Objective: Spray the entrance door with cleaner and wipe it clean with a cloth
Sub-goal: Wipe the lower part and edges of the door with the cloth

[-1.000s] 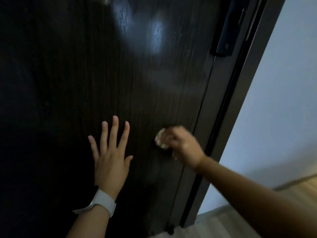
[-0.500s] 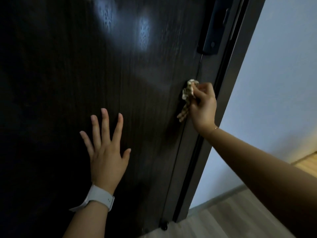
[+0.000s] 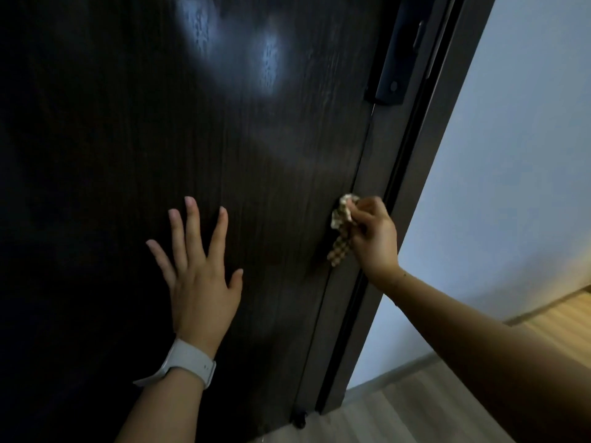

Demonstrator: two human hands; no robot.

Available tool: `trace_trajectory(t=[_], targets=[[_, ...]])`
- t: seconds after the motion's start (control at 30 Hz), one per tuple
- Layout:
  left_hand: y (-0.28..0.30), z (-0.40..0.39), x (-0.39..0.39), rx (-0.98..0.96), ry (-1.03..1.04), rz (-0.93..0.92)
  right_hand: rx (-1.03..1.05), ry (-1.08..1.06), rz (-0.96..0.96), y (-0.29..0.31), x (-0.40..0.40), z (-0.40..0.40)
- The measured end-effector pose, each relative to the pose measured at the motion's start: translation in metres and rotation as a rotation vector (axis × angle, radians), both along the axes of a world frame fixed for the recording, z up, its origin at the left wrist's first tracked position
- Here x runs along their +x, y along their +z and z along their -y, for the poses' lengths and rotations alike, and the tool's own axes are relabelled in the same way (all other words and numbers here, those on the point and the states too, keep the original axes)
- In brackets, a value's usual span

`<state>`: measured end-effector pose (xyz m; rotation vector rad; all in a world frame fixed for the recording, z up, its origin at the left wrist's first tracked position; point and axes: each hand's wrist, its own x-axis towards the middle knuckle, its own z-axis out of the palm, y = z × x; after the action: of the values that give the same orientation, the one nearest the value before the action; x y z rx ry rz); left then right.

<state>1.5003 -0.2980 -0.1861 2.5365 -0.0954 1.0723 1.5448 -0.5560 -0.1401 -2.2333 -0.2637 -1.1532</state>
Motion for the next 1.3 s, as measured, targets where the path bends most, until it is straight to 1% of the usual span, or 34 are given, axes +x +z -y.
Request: trace_trajectory(t=[0.07,0.13,0.23,0.3,0.37,0.43,0.5,0.63,0.73,0.8,0.87,0.97,1.03,1.13,1.2,1.3], targets=[[0.008,0.010,-0.001,-0.021,-0.012,0.053,-0.036,-0.008,-0.026,-0.007,-0.008,0.011],[0.017,0.025,-0.001,-0.025,-0.055,0.105,-0.017,-0.055,0.053,0.002,-0.012,0.022],[0.024,0.048,0.005,0.058,-0.142,0.119,0.073,-0.114,0.187,0.037,-0.005,0.035],[0.028,0.058,0.011,0.129,-0.183,0.114,0.085,-0.126,0.275,0.069,0.008,0.041],[0.037,0.064,0.016,0.145,-0.206,0.116,0.082,-0.128,0.355,0.098,0.023,0.042],[0.045,0.067,0.021,0.131,-0.216,0.155,0.095,-0.116,0.404,0.111,0.034,0.037],[0.047,0.070,0.027,0.137,-0.214,0.172,0.087,-0.100,0.444,0.106,0.043,0.031],[0.038,0.069,0.042,0.151,-0.186,0.184,-0.063,-0.036,0.493,0.050,0.050,0.030],[0.034,0.070,0.051,0.170,-0.145,0.204,-0.215,-0.033,0.412,-0.007,0.046,0.047],[0.034,0.072,0.054,0.158,-0.134,0.204,-0.297,-0.024,0.348,-0.027,0.040,0.057],[0.035,0.074,0.055,0.152,-0.125,0.204,-0.405,-0.003,0.345,-0.019,0.039,0.066],[0.034,0.076,0.056,0.147,-0.108,0.209,-0.570,0.054,0.427,0.029,0.041,0.070],[0.035,0.077,0.057,0.152,-0.096,0.216,-0.545,0.033,0.518,0.073,0.047,0.066],[0.034,0.078,0.058,0.162,-0.087,0.219,-0.414,-0.005,0.582,0.118,0.057,0.056],[0.034,0.078,0.057,0.164,-0.086,0.221,-0.337,-0.029,0.587,0.116,0.060,0.052],[0.035,0.079,0.057,0.167,-0.084,0.220,-0.265,-0.031,0.585,0.070,0.061,0.053]])
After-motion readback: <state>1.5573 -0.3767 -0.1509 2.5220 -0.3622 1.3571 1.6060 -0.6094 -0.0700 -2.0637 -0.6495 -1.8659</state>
